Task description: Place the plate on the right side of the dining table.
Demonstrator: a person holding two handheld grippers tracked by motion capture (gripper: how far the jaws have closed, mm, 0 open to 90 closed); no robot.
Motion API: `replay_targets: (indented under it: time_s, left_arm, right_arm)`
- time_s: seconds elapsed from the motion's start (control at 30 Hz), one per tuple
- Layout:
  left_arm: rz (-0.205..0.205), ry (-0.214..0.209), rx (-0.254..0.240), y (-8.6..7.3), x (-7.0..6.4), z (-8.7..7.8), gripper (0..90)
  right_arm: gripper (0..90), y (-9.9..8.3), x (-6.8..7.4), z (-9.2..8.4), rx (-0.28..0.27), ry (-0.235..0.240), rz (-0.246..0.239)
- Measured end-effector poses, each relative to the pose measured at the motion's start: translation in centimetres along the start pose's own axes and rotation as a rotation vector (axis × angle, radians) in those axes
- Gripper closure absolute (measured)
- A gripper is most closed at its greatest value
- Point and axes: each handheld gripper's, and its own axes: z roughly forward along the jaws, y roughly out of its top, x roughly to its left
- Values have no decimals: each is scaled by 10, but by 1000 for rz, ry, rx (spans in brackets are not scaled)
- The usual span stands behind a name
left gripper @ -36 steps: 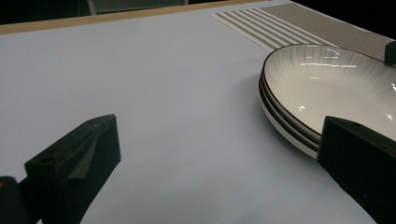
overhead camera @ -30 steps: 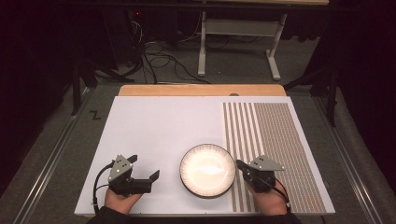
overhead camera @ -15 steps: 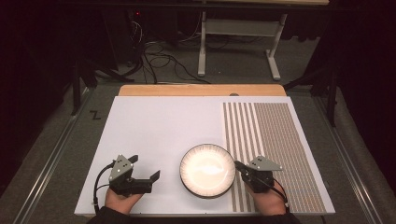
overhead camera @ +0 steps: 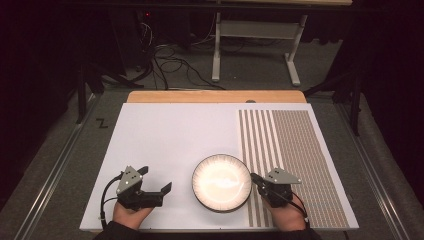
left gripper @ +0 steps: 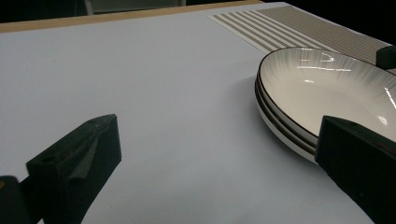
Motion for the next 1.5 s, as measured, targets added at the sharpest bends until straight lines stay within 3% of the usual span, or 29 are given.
replay_targets:
  time_s: [0.33, 0.47, 0.67, 1.03, 1.13, 1.33, 1.5]
  left_arm:
    - [-25, -13, 2, 0, 0, 0, 14]
    - [-72, -57, 14, -1, -1, 4, 14]
    - [-55, -76, 28, 1, -9, 9, 14]
    - [-27, -44, 28, 4, -18, 14, 11]
    - [-24, -47, 32, 9, -23, 20, 11]
    - [-56, -70, 13, 26, -32, 38, 10]
    - [-19, -80, 48, 22, -40, 44, 11]
  right_arm:
    - [900, 0, 4, 2, 6, 3, -16]
    - [900, 0, 4, 3, -1, 7, -16]
    - [900, 0, 6, 2, 4, 15, -18]
    - [900, 1, 8, 3, 5, 24, -23]
    - [900, 1, 10, 5, 13, 31, -27]
    - [900, 0, 12, 6, 19, 38, -35]
    - [900, -1, 12, 7, 30, 45, -35]
